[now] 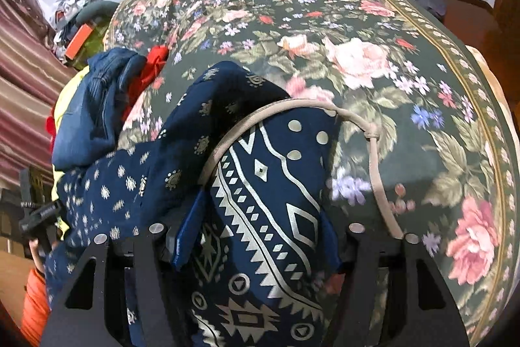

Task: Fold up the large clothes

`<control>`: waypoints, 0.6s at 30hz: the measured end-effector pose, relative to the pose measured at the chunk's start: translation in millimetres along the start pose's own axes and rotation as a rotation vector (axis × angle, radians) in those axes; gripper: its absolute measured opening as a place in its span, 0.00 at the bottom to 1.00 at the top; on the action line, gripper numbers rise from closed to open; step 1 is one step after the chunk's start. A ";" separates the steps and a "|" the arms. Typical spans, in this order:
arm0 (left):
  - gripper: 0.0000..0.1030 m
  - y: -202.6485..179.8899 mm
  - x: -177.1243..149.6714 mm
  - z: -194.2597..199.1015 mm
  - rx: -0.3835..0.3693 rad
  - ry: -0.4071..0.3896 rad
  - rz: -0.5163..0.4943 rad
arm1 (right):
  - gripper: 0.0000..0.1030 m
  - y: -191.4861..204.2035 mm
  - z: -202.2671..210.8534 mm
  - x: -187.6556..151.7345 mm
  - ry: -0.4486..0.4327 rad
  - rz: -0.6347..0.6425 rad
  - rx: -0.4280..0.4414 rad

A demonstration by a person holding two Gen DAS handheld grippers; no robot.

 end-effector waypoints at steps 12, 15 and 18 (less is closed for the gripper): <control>0.05 -48.4 1.9 121.0 0.178 -0.298 -0.190 | 0.15 70.6 57.3 10.5 -0.153 0.154 0.063; 0.05 -69.1 22.0 167.9 0.180 -0.404 -0.211 | 0.13 92.3 79.6 21.2 -0.209 0.212 0.056; 0.05 -78.5 49.0 202.3 0.153 -0.476 -0.203 | 0.12 109.5 96.1 33.7 -0.268 0.254 0.046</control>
Point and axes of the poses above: each gripper's, at about its wrist camera, not at the fingertips, and z roughly against the way its jaws point, y to its left, x to its top, the point moved 9 cm from there along -z, roughly the way its jaws point, and after that the axes turned 14 degrees about x, right-handed, at the moved point
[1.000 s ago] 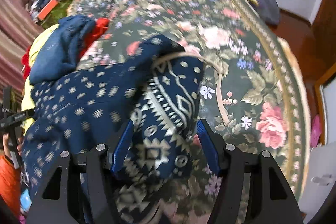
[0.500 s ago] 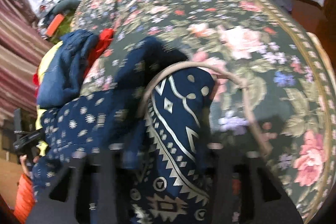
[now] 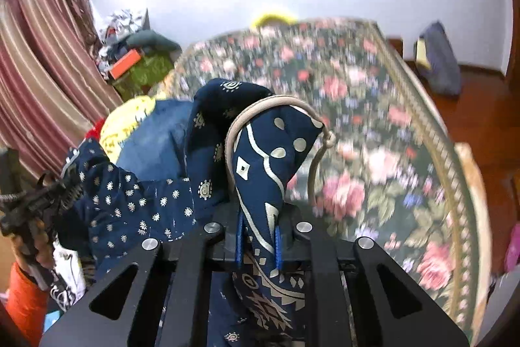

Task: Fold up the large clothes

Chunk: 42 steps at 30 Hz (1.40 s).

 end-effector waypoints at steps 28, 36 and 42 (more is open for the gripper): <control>0.15 41.0 44.7 -248.0 0.326 0.213 -0.074 | 0.10 -163.5 -98.8 47.0 0.088 -0.170 -0.259; 0.33 39.7 39.1 -202.9 0.271 0.207 -0.083 | 0.10 -125.1 -67.6 23.6 0.138 -0.027 -0.276; 0.50 31.3 31.5 -147.3 0.267 0.157 -0.176 | 0.11 -70.1 -34.4 28.1 0.089 0.050 -0.210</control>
Point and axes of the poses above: each gripper's, at about its wrist camera, not at the fingertips, and z roughly against the way its jaws point, y to its left, x to its top, the point moved 9 cm from there along -z, roughly the way its jaws point, and after that the axes turned 14 degrees about x, right-handed, at the moved point
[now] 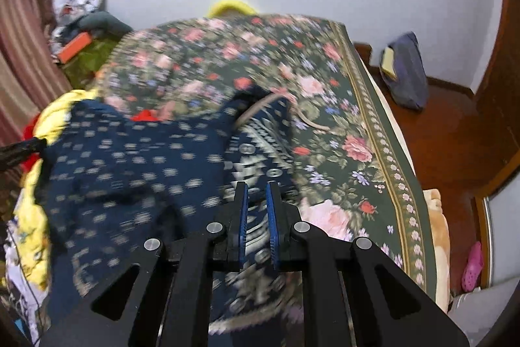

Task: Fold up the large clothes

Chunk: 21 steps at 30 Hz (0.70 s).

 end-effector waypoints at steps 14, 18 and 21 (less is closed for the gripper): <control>0.82 11.0 -57.4 128.9 -0.105 -0.131 -0.092 | 0.80 72.7 92.9 -22.7 -0.132 0.078 -0.054; 0.85 13.2 -82.8 131.9 -0.127 -0.099 -0.095 | 0.81 76.8 95.3 -38.7 -0.086 0.089 -0.063; 0.86 13.3 -112.0 117.8 -0.142 -0.034 -0.110 | 0.81 74.4 96.3 -55.6 -0.050 0.091 -0.075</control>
Point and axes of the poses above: each gripper's, at about its wrist camera, not at the fingertips, and z roughly against the way its jaws point, y to its left, x to its top, the point moved 9 cm from there along -z, roughly the way its jaws point, and after that the axes turned 14 degrees about x, right-handed, at the moved point
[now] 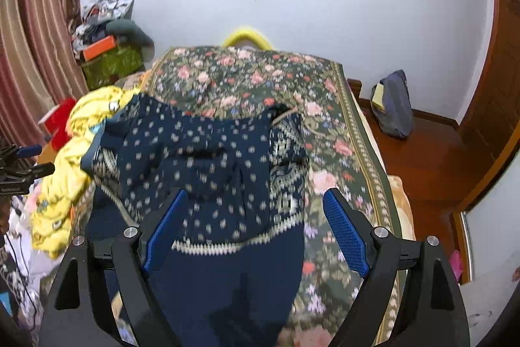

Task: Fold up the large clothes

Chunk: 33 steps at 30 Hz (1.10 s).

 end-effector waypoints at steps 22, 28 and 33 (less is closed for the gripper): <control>0.84 -44.3 -152.9 -99.7 -0.338 0.450 0.261 | 0.81 -41.9 -65.4 -158.2 0.313 -0.311 0.104; 0.78 -53.2 -150.3 -94.4 -0.403 0.420 0.335 | 0.81 -34.3 -66.0 -157.1 0.287 -0.294 0.141; 0.36 -61.9 -148.8 -85.7 -0.458 0.415 0.361 | 0.42 -15.9 -68.9 -152.1 0.276 -0.235 0.194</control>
Point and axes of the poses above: each gripper's, at about its wrist camera, not at the fingertips, and z roughly against the way its jaws point, y to its left, x to its top, the point moved 9 cm from there along -z, roughly the way its jaws point, and after that the axes turned 14 degrees about x, right-handed, at the moved point
